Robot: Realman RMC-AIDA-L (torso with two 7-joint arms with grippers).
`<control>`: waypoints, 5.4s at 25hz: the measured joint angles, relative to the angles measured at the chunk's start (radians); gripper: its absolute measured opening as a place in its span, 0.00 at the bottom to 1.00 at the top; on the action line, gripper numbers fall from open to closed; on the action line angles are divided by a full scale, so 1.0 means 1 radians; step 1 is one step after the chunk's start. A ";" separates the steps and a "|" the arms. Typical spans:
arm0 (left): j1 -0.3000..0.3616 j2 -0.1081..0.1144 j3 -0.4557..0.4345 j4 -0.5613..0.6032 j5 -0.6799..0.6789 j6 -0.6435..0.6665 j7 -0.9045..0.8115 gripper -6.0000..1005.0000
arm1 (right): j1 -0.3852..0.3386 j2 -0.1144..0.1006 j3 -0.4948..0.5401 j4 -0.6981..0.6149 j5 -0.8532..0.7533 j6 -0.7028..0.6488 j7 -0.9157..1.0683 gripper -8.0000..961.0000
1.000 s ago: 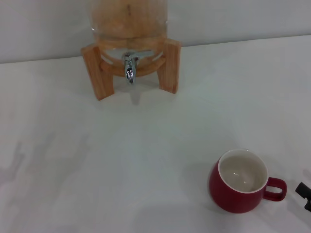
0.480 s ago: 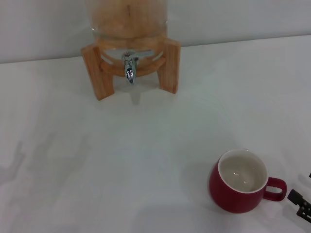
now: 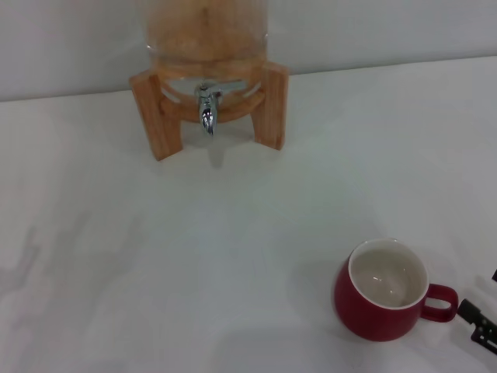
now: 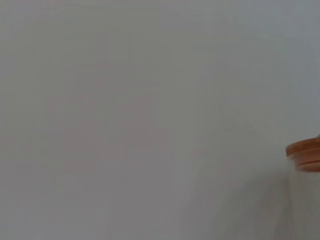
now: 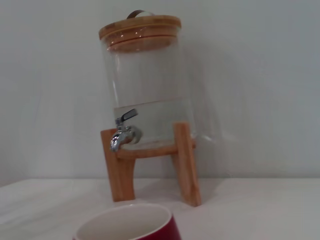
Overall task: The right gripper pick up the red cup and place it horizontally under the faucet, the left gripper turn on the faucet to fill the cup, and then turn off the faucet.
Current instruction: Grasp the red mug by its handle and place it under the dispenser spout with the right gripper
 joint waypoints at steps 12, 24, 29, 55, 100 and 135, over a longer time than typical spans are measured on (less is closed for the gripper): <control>0.000 0.000 0.011 0.010 -0.001 0.001 0.003 0.84 | 0.001 0.000 -0.003 0.000 -0.055 0.007 0.000 0.85; 0.000 0.000 0.011 0.010 -0.002 0.002 0.003 0.84 | 0.006 0.001 0.006 -0.051 -0.054 0.085 0.000 0.85; 0.002 0.000 0.011 0.010 -0.001 0.002 0.003 0.84 | 0.006 0.001 0.013 -0.079 -0.050 0.125 0.000 0.85; 0.002 0.000 0.011 0.008 0.000 0.002 0.003 0.84 | 0.022 0.002 0.020 -0.122 -0.046 0.164 -0.002 0.85; 0.000 0.000 0.011 0.010 0.002 0.002 0.003 0.84 | 0.057 0.003 0.044 -0.133 -0.046 0.207 -0.006 0.76; 0.000 0.000 0.011 0.010 0.002 0.002 0.014 0.84 | 0.064 0.003 0.034 -0.173 -0.071 0.208 -0.003 0.17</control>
